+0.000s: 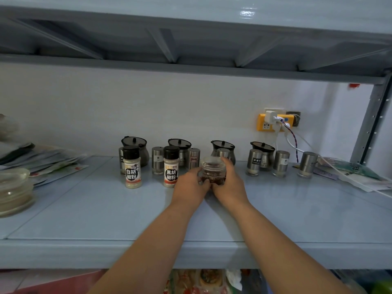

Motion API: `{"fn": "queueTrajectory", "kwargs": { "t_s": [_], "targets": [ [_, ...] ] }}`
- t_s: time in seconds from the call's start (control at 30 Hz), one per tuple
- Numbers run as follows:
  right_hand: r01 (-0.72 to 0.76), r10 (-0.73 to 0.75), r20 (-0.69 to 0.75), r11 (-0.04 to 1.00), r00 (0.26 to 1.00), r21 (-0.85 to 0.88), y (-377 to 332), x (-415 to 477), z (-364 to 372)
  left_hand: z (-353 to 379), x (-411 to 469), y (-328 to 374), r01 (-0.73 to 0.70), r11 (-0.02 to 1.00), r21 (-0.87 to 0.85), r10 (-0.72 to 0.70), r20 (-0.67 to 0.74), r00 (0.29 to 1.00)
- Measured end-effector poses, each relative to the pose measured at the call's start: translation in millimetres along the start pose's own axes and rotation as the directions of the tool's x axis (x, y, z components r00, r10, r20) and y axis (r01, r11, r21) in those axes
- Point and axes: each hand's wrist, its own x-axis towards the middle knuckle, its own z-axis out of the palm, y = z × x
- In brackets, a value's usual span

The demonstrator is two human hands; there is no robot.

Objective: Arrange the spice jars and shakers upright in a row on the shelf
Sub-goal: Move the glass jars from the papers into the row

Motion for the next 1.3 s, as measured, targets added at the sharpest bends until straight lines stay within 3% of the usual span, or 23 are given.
{"fn": "queueTrajectory", "kwargs": {
  "t_s": [0.2, 0.37, 0.67, 0.8, 1.3],
  "targets": [
    [0.025, -0.025, -0.007, 1.000, 1.000, -0.015, -2.1, -1.4, -0.7, -2.1, -3.5, 5.6, -0.019, 0.997, 0.081, 0.023, -0.048, 0.999],
    [-0.010, 0.010, -0.010, 0.999, 1.000, -0.031, -1.1, -2.2, 2.2, -3.6, -9.7, 11.5, 0.016, 1.000, -0.008, -0.017, -0.135, 0.991],
    [0.040, -0.057, -0.147, 0.992, 0.988, -0.118, -20.2, -19.3, -6.2, -25.8, -23.9, 18.7, 0.077, 0.997, -0.015, -0.078, -0.178, 0.981],
    [-0.002, -0.020, -0.204, 0.994, 0.979, -0.105, -28.5, -27.0, 3.3, -40.8, -32.7, 18.8, 0.111, 0.993, -0.040, -0.117, -0.228, 0.967],
    [0.093, -0.088, -0.060, 0.992, 0.994, 0.080, -97.0, -67.9, 101.4, -138.1, -66.4, -26.9, 0.203, 0.979, -0.022, -0.197, -0.372, 0.907]
  ]
}}
